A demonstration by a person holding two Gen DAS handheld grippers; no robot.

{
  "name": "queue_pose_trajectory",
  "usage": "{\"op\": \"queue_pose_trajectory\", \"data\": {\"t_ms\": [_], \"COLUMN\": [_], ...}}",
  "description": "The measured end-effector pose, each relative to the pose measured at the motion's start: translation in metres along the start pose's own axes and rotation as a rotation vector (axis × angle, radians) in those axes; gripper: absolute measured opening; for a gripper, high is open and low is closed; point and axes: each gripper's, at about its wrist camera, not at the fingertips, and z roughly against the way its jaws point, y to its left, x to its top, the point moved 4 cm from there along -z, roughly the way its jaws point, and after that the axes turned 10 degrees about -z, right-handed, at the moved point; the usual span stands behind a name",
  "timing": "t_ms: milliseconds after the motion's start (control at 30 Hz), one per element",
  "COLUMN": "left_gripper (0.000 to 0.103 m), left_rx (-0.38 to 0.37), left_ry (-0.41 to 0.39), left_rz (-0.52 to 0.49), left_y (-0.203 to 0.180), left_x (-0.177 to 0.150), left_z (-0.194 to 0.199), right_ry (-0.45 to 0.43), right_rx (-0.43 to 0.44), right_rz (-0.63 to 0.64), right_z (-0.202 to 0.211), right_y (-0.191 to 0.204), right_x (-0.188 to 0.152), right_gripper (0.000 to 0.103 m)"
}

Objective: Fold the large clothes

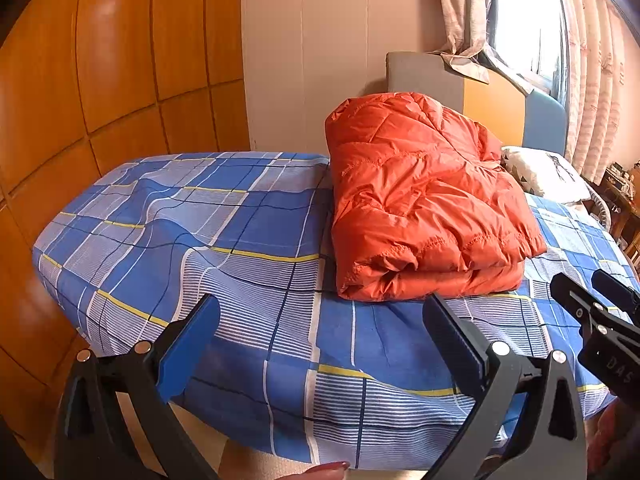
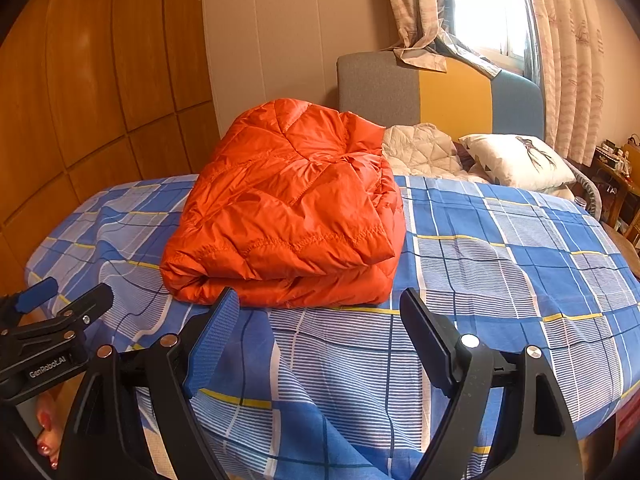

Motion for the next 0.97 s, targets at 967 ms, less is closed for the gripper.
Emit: {"op": "queue_pose_trajectory", "data": {"t_ms": [967], "left_gripper": [0.101], "left_rx": [0.003], "left_ry": [0.042], "left_rz": [0.012], "left_y": [-0.011], "left_x": [-0.002], "left_z": [-0.005], "right_ry": [0.02], "right_rx": [-0.008], "right_rz": [-0.019], "right_z": [-0.007], "right_y": [-0.008], "right_x": [-0.003], "right_gripper": [0.082]}}
